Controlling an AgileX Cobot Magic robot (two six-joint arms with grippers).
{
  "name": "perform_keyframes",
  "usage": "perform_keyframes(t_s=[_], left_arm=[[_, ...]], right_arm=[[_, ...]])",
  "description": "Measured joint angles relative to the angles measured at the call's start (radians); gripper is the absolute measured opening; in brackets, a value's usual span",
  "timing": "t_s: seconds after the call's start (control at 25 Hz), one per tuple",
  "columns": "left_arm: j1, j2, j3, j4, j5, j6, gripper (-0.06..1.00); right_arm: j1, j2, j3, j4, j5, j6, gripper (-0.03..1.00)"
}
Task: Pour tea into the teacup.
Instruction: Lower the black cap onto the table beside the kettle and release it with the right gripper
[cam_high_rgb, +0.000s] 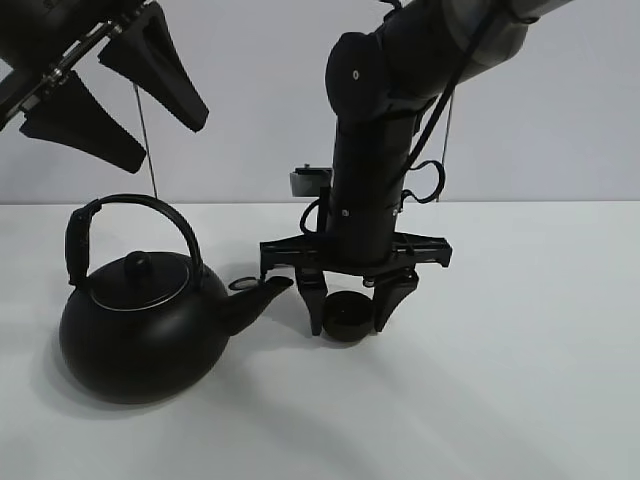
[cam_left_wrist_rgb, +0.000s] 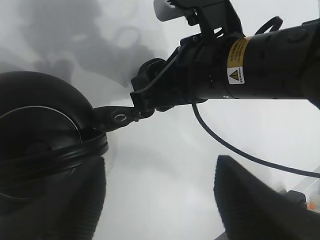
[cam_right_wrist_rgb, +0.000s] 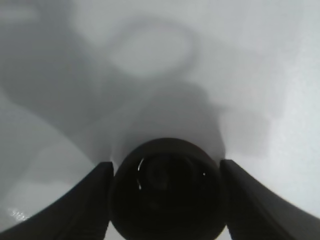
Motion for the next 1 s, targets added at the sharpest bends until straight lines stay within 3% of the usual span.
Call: perform_keyframes(t_s=[0.36,0.68,1.0], left_arm=[[0.0,0.0,0.0,0.0,0.0,0.0,0.46],[0.0,0.0,0.0,0.0,0.0,0.0,0.46],[0.0,0.0,0.0,0.0,0.0,0.0,0.46]], right_arm=[[0.0,0.005,-0.024,0.0,0.013,0.0,0.46],[0.0,0.005,-0.145,-0.015,0.106,0.0,0.5],[-0.011,0.005,-0.204,-0.139,0.211,0.0,0.5]])
